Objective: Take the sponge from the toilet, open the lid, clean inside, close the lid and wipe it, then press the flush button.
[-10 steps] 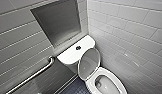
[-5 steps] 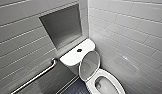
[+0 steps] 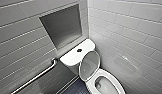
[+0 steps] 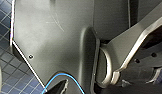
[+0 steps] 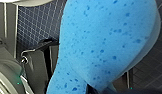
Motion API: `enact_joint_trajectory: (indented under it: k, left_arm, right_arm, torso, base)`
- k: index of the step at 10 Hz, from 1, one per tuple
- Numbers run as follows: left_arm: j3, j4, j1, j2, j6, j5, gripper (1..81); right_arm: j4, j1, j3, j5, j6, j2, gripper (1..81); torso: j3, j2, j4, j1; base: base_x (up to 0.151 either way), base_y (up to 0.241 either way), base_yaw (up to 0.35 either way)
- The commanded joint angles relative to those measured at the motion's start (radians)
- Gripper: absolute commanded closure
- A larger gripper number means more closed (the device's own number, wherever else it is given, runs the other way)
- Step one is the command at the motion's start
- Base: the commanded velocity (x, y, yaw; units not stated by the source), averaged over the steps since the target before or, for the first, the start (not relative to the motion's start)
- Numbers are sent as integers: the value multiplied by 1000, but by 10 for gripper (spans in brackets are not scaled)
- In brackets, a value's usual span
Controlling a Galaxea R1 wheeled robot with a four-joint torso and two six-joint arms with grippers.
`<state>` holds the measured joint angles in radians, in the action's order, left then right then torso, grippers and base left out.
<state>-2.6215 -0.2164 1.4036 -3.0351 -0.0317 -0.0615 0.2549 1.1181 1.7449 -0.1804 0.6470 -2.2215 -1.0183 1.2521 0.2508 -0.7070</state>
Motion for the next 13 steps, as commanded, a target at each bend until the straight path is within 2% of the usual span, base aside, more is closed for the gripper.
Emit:
enact_joint_trajectory:
  k: [1,3,4,5,6,7,8,10,13]
  left_arm:
    - [218,9,-11,139,-8,65,10]
    - [227,9,-19,165,-39,65,10]
    - [257,18,-28,185,-51,66,10]
    - [320,29,-44,215,-51,66,10]
    - [399,38,-62,258,-51,68,10]
    - [461,60,-88,295,-59,74,10]
    - [498,89,-118,324,-59,75,10]
    - [546,146,-194,369,-60,75,10]
    - [707,259,-363,473,-68,78,10]
  right_arm:
    - [47,124,138,73,-33,-89,811]
    - [47,209,223,96,-47,-154,811]
    - [31,249,240,133,-99,-174,811]
    - [-22,302,249,174,-176,-186,811]
    - [-160,331,267,190,-332,-207,811]
    - [-346,348,313,191,-521,-230,811]
    - [-384,370,334,184,-600,-255,811]
    - [-296,401,304,193,-624,-264,811]
    - [-284,418,300,193,-621,-286,811]
  torso:
    - [0,0,0,0]
    - [0,0,0,0]
    - [0,0,0,0]
    - [0,0,0,0]
    - [0,0,0,0]
    - [0,0,0,0]
    - [0,0,0,0]
    - [1,0,0,2]
    - [2,0,0,2]
  base:
    - [0,0,0]
    - [0,0,0]
    - [0,0,0]
    - [0,0,0]
    - [0,0,0]
    - [0,0,0]
    - [0,0,0]
    - [0,0,0]
    - [0,0,0]
